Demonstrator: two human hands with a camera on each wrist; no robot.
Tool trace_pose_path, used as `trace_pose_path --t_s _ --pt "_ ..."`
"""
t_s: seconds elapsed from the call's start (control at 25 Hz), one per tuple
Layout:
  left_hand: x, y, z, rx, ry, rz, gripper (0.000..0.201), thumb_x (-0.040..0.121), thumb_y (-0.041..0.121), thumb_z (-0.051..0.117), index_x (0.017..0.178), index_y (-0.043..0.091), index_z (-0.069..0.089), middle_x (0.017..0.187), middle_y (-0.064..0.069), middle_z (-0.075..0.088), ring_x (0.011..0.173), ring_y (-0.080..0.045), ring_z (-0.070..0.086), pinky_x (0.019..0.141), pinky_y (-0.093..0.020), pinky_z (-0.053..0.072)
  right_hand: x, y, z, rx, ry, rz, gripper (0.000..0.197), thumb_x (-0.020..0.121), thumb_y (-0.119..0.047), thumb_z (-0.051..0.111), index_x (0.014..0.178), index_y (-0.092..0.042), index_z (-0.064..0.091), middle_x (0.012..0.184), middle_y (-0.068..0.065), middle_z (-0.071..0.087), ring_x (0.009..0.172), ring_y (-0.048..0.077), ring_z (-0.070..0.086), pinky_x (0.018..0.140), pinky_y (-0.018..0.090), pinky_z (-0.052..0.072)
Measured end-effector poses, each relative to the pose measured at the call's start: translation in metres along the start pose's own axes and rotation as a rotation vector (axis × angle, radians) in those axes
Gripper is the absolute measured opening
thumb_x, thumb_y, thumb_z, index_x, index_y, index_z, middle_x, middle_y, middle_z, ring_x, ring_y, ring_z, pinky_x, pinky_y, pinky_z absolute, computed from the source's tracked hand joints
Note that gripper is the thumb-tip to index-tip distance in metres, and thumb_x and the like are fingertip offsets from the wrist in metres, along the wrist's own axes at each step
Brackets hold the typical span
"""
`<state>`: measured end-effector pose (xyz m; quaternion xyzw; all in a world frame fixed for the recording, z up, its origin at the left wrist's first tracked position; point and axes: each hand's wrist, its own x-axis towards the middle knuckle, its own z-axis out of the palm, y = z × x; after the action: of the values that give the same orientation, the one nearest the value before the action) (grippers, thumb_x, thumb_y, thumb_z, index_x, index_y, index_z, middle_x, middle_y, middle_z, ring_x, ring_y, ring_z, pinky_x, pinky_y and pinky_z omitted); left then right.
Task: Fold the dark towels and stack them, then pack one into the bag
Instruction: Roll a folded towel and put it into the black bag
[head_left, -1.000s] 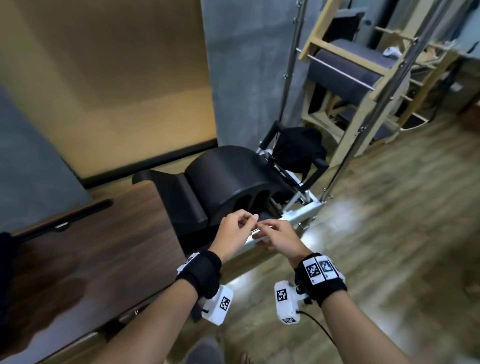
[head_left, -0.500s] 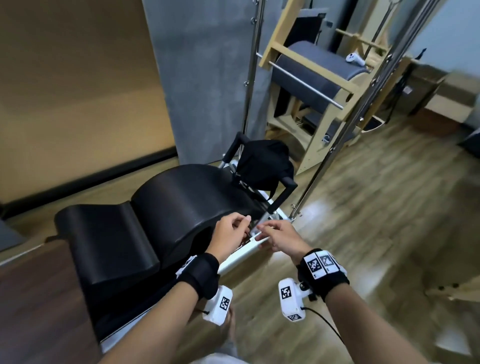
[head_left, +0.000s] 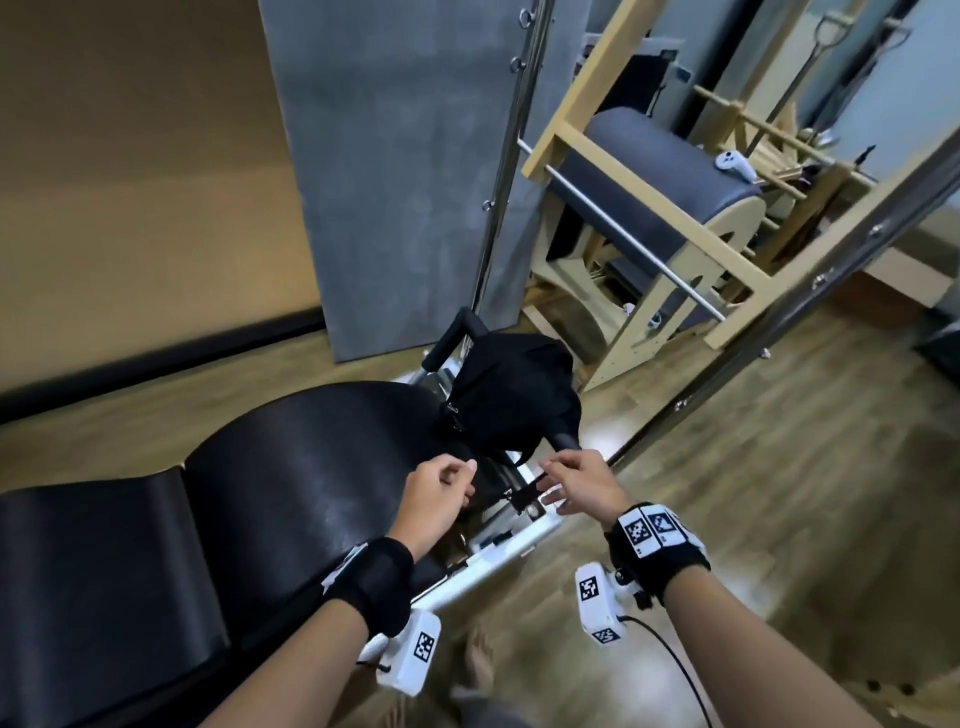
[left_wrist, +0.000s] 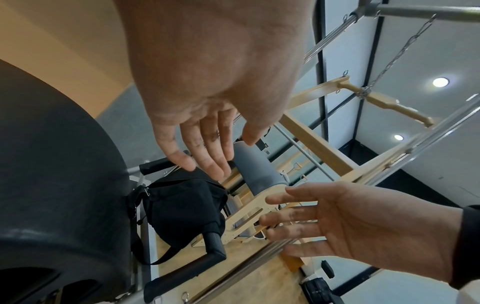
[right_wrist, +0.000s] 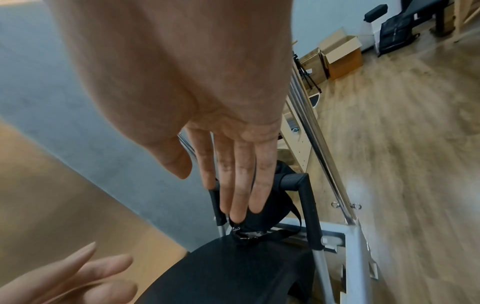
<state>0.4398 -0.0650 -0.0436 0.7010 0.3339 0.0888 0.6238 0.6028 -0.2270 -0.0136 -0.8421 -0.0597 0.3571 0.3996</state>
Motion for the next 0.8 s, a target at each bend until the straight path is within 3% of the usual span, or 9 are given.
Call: trace_pose_path --t_s 0.2,0.28,0.36,0.56,0.68,0.76,0.8 --pt "0.097 -0.011 0.013 0.024 0.056 -0.046 0.021 0.104 0.032 0.065 0.091 0.019 0.074 0.082 -0.005 0.076 0.075 -0.008 0.071 0.074 -0.02 0.052 0.122 -0.03 -0.033 -0.106 0.099 -0.033 0.014 0.1 -0.017 0.061 0.095 -0.015 0.074 0.075 0.004 0.063 0.065 0.018 0.059 0.056 0.03 0.052" --pt "0.143 -0.021 0.022 0.042 0.09 -0.108 0.019 0.104 0.032 0.066 0.093 0.02 0.074 0.087 -0.005 0.076 0.084 -0.015 0.071 0.082 -0.03 0.055 0.175 -0.042 -0.039 -0.14 0.136 -0.037 0.012 0.099 -0.015 0.063 0.097 -0.014 0.076 0.087 0.005 0.068 0.081 0.022 0.064 0.072 0.04 0.06" --pt "0.194 -0.032 0.034 0.063 0.108 -0.159 0.017 0.102 0.033 0.067 0.095 0.019 0.074 0.09 -0.002 0.074 0.087 -0.017 0.07 0.086 -0.034 0.056 0.229 -0.05 -0.043 -0.171 0.158 -0.022 0.013 0.098 -0.015 0.065 0.105 -0.014 0.076 0.103 0.007 0.071 0.099 0.028 0.065 0.093 0.047 0.058" --pt "0.301 -0.076 0.07 0.09 0.17 -0.233 0.018 0.101 0.025 0.07 0.108 0.009 0.071 0.105 -0.005 0.07 0.089 -0.018 0.065 0.089 -0.03 0.053 0.344 -0.055 -0.048 -0.235 0.202 -0.036 0.019 0.097 -0.014 0.065 0.115 -0.013 0.071 0.118 0.009 0.069 0.103 0.026 0.061 0.092 0.03 0.047" --pt "0.347 -0.108 0.086 0.164 0.174 -0.268 0.016 0.099 0.019 0.071 0.11 0.006 0.069 0.123 -0.011 0.061 0.111 -0.026 0.064 0.102 -0.037 0.051 0.394 -0.053 -0.05 -0.352 0.245 -0.077 0.015 0.095 -0.009 0.065 0.109 -0.013 0.069 0.138 0.012 0.056 0.126 0.033 0.056 0.108 0.037 0.043" --pt "0.375 -0.128 0.094 0.214 0.142 -0.325 0.018 0.099 0.012 0.069 0.115 0.004 0.067 0.147 -0.019 0.049 0.139 -0.033 0.05 0.116 -0.034 0.039 0.422 -0.05 -0.049 -0.422 0.232 -0.08 0.012 0.094 -0.007 0.064 0.103 -0.016 0.065 0.152 0.016 0.044 0.141 0.036 0.043 0.117 0.043 0.035" --pt "0.388 -0.135 0.097 0.225 0.122 -0.371 0.021 0.099 0.01 0.067 0.12 0.004 0.065 0.162 -0.021 0.036 0.149 -0.033 0.039 0.118 -0.03 0.032 0.434 -0.048 -0.05 -0.437 0.216 -0.067 0.014 0.095 -0.007 0.063 0.103 -0.019 0.063 0.158 0.016 0.038 0.147 0.036 0.035 0.12 0.045 0.031"
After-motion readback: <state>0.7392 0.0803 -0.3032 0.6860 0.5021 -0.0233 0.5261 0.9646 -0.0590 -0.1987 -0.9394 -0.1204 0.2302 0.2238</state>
